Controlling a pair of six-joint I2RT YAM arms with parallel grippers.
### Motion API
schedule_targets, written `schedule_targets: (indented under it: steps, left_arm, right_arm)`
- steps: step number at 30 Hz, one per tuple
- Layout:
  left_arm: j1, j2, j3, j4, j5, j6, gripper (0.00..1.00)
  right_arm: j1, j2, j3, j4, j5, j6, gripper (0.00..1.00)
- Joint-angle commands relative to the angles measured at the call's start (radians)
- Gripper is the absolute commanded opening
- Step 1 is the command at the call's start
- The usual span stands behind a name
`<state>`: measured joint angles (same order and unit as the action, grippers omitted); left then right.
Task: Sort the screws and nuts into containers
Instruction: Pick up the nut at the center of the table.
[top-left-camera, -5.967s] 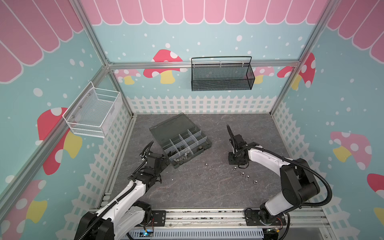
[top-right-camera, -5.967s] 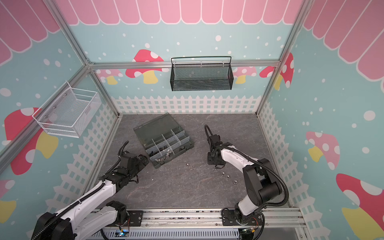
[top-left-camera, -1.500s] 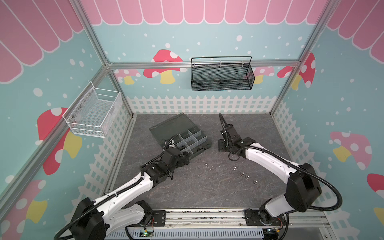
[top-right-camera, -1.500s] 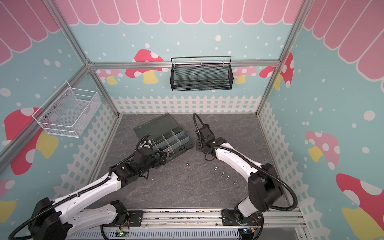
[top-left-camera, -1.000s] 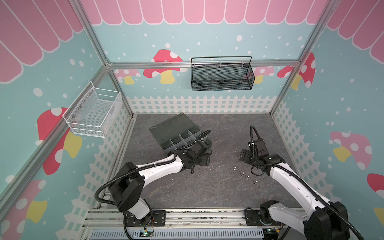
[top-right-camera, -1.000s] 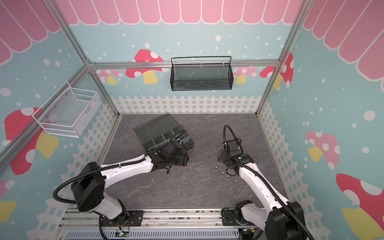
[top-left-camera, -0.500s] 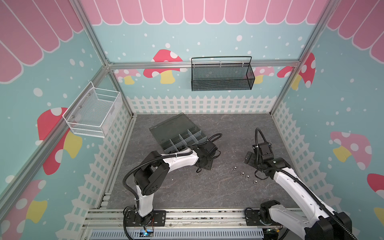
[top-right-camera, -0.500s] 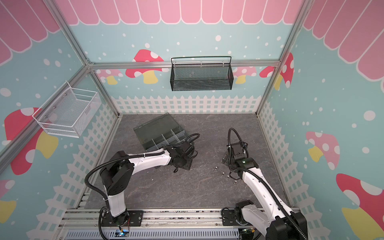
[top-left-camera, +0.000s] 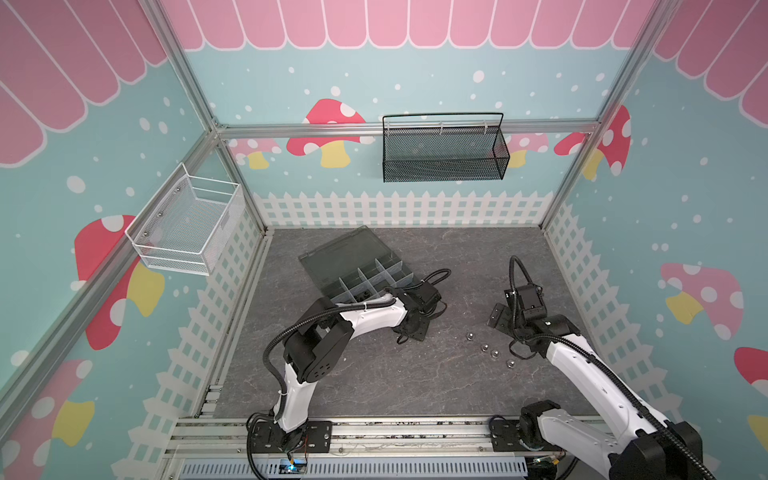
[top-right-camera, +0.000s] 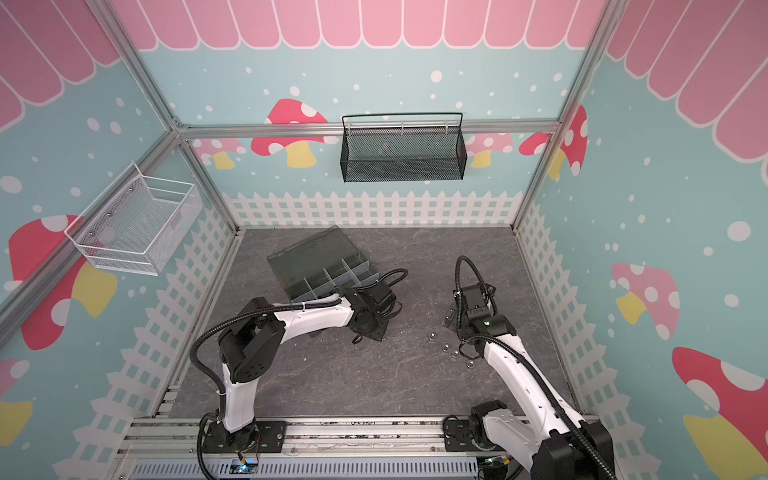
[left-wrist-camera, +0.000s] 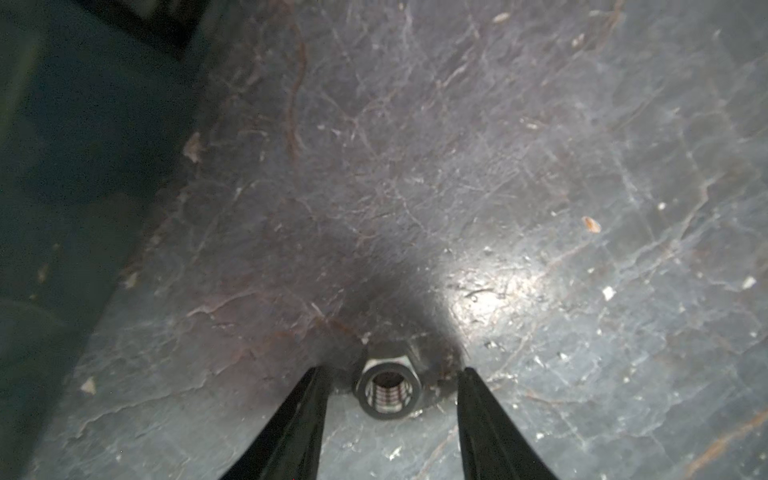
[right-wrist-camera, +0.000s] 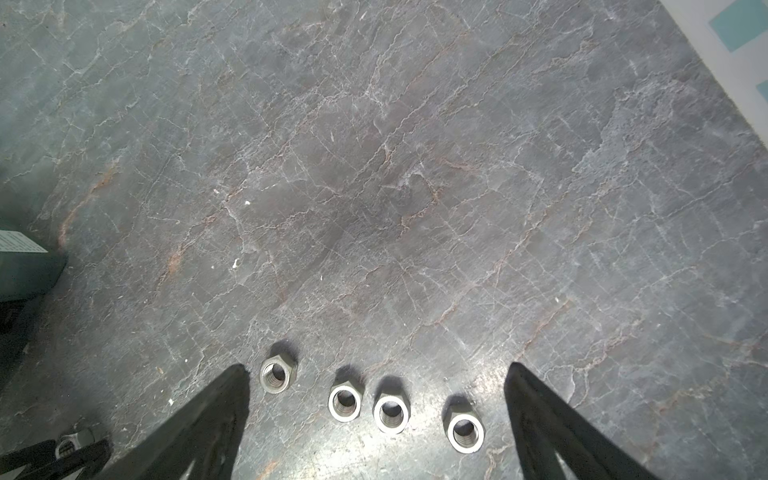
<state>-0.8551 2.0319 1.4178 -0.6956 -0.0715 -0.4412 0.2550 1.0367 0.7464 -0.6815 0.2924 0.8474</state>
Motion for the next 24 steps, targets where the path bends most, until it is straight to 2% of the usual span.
schedule_targets:
  steps: [1, 8, 13, 21, 24]
  left_arm:
    - [-0.005, 0.035, 0.027, -0.055, -0.038, 0.02, 0.49]
    - [-0.006, 0.061, 0.052, -0.096, -0.066, 0.025, 0.44]
    - [-0.005, 0.075, 0.072, -0.118, -0.071, 0.037, 0.34]
    - [-0.006, 0.085, 0.083, -0.14, -0.075, 0.044, 0.33]
    - [-0.005, 0.088, 0.083, -0.143, -0.07, 0.045, 0.27]
  right_arm:
    - [-0.005, 0.008, -0.005, -0.006, 0.017, 0.022, 0.97]
    - [-0.005, 0.02, -0.005, 0.002, 0.016, 0.019, 0.97]
    - [-0.006, 0.023, -0.005, 0.003, 0.019, 0.019, 0.97]
    - [-0.005, 0.026, -0.002, 0.011, 0.019, 0.019, 0.97]
    - [-0.005, 0.028, -0.004, 0.013, 0.014, 0.017, 0.97]
